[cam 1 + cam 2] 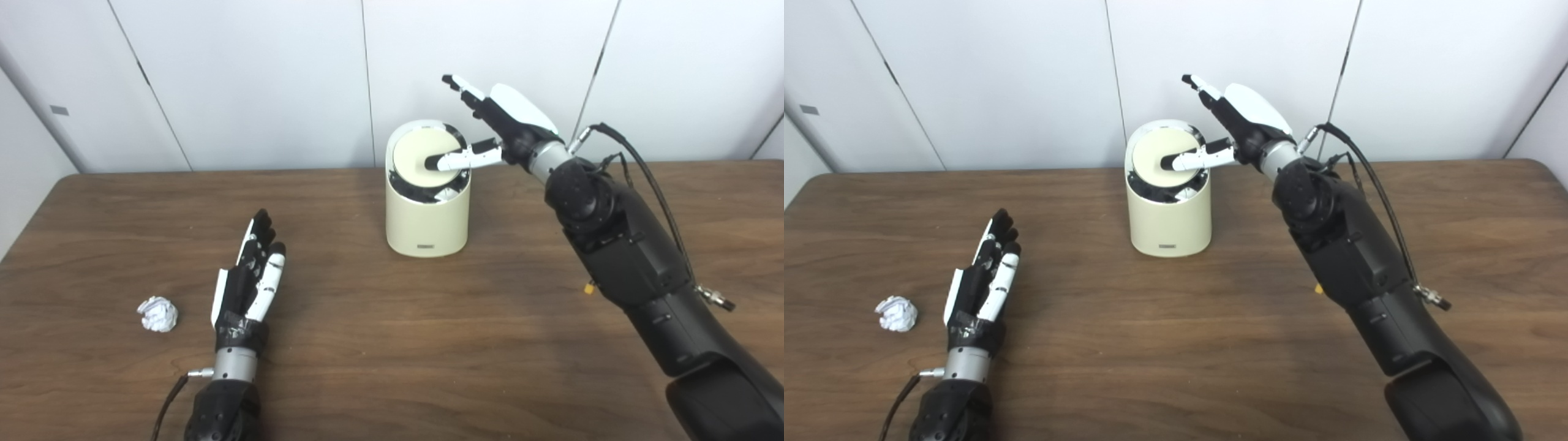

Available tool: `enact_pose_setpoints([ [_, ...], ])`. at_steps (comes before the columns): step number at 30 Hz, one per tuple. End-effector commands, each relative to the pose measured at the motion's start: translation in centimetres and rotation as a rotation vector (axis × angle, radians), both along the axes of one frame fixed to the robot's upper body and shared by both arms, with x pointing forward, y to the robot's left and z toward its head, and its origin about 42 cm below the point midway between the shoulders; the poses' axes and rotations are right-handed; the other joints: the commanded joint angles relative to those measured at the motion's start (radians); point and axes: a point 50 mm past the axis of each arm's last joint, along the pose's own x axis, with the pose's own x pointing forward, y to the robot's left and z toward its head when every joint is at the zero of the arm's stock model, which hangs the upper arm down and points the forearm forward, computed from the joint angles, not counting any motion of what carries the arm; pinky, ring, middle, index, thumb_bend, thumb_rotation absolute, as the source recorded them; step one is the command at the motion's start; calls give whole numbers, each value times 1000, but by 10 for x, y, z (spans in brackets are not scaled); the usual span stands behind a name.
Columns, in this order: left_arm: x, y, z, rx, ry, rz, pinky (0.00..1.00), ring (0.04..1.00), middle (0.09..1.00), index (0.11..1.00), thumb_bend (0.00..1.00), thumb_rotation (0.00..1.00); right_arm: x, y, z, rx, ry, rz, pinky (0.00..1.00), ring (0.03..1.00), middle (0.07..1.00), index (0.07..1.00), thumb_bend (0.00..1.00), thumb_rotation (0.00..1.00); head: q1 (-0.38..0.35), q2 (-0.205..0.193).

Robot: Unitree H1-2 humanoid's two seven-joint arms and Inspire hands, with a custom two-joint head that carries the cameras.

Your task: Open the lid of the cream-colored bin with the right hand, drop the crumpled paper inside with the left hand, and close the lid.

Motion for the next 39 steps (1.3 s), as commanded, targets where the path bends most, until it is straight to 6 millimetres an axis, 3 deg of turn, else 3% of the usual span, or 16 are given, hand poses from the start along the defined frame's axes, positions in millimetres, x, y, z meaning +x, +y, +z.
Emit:
enact_pose_setpoints([
  [1, -8, -14, -15, -32, 43, -10, 1000, 1000, 1000, 1000, 320, 542, 5, 9, 35, 1, -112, 41, 843, 943, 968, 983, 650, 477, 0, 0],
  [13, -8, -22, -15, -44, 48, -3, 1000, 1000, 1000, 1000, 322, 555, 11, 13, 36, -8, -107, 54, 826, 928, 961, 976, 643, 476, 8, 7],
  [21, -8, -25, -13, -55, 49, 3, 1000, 1000, 1000, 1000, 303, 541, 12, 14, 36, -34, -92, 59, 824, 932, 963, 971, 633, 406, 10, 13],
  [29, -9, -28, -10, -58, 40, 8, 1000, 1000, 1000, 1000, 283, 523, 11, 13, 33, -109, -92, 52, 806, 924, 952, 964, 668, 506, 10, 25],
  [39, -10, -32, -7, -53, 34, 11, 1000, 1000, 1000, 1000, 294, 521, 14, 8, 23, -192, -88, 49, 864, 940, 942, 948, 655, 276, 19, 39],
])
